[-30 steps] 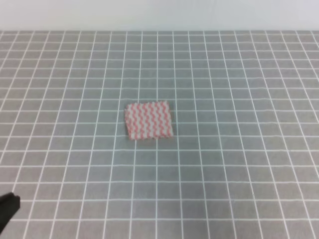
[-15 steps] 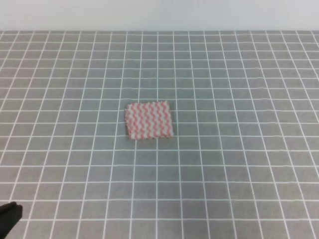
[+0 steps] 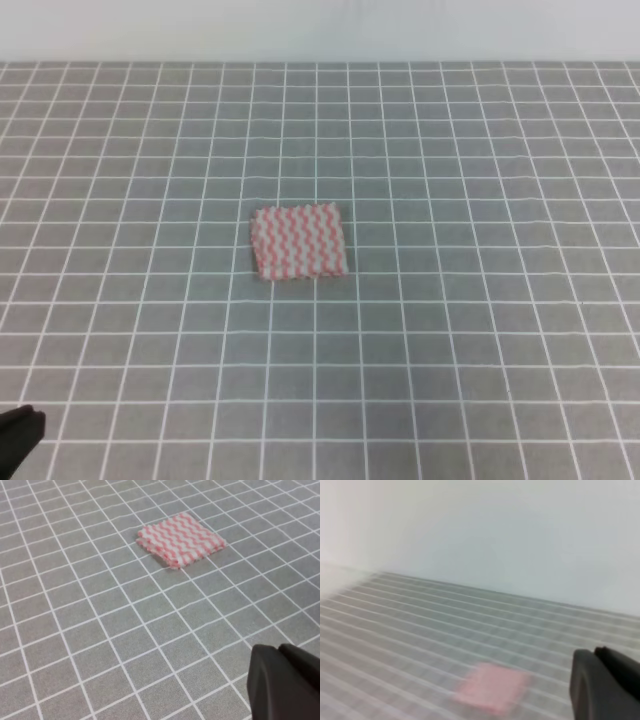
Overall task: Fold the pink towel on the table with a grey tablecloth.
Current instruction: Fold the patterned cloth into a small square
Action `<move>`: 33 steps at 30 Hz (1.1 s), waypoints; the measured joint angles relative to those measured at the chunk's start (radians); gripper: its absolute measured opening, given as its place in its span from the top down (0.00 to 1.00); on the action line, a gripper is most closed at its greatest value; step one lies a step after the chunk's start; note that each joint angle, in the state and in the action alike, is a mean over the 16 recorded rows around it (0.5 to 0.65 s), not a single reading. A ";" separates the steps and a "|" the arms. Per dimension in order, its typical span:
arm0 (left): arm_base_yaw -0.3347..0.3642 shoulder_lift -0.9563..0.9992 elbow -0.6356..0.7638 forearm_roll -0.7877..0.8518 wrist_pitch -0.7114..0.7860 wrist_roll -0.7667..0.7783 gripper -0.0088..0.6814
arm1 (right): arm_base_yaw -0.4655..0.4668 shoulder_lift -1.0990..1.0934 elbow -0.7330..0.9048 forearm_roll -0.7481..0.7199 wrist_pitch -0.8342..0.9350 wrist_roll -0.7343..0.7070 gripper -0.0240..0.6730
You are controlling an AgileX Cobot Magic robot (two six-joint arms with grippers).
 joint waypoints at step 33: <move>0.000 -0.001 0.000 -0.003 0.005 0.000 0.99 | -0.191 -0.472 0.457 -0.694 -0.094 0.624 0.99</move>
